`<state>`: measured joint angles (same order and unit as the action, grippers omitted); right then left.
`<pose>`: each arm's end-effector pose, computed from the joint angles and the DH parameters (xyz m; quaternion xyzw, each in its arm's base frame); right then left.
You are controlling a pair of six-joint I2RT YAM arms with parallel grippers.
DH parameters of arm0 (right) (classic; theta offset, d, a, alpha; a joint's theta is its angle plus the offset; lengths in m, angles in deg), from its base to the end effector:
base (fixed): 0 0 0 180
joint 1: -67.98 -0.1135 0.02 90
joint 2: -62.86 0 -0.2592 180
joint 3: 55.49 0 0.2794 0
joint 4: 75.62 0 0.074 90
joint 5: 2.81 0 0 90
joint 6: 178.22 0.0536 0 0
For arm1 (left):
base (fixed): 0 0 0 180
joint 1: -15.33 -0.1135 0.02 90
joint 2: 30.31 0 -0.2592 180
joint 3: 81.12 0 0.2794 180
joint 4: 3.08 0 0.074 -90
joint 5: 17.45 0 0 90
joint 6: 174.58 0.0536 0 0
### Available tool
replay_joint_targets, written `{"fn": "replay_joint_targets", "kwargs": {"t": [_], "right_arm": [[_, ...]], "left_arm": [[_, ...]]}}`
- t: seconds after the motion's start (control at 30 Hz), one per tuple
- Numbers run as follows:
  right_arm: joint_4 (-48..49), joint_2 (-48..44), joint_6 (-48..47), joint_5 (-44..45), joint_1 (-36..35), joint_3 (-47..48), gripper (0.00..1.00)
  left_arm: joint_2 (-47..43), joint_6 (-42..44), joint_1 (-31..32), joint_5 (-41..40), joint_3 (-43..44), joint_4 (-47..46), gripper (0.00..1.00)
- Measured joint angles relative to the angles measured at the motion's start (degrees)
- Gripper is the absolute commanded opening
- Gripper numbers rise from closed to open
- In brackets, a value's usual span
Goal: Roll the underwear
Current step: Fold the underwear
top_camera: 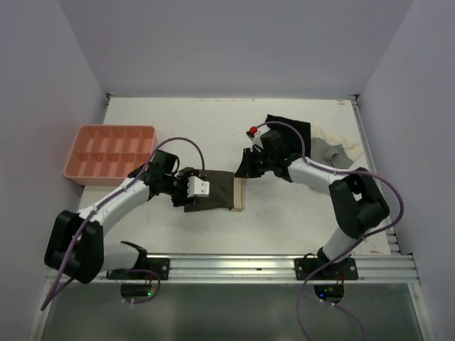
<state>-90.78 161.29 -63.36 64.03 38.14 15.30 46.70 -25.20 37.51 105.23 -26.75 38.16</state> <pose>0.3330 0.2153 0.1565 -0.1193 0.8934 0.3436 0.2638 0.2410 -0.1295 0.1516 0.6587 0.6663 -0.1906 0.2929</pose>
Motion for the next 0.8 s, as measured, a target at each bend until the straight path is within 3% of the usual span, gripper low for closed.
{"fn": "replay_joint_targets", "kwargs": {"t": [0.13, 0.33, 0.53, 0.73, 0.8], "right_arm": [[3.74, -2.93, 1.86, -3.69, -0.15, -4.46, 0.11], [7.76, 3.43, 3.5, -4.52, -0.24, -5.75, 0.08], [13.16, 6.86, 7.76, -4.2, -0.26, -8.24, 0.04], [23.39, 0.66, 16.2, 0.04, -2.71, -19.93, 0.0], [25.2, -1.92, 19.67, 2.62, -5.35, -23.5, 0.0]], "left_arm": [[-6.12, 3.34, 0.28, 2.21, 0.5, 0.33, 0.65], [0.44, 4.17, 1.25, 2.49, 3.8, 2.14, 0.57], [5.64, -7.72, 1.22, -0.11, 3.85, -1.36, 0.52], [15.52, -21.42, 1.2, -2.95, 6.78, -6.34, 0.5], [19.15, -23.74, 1.03, -2.95, 10.32, -7.48, 0.54]]}}
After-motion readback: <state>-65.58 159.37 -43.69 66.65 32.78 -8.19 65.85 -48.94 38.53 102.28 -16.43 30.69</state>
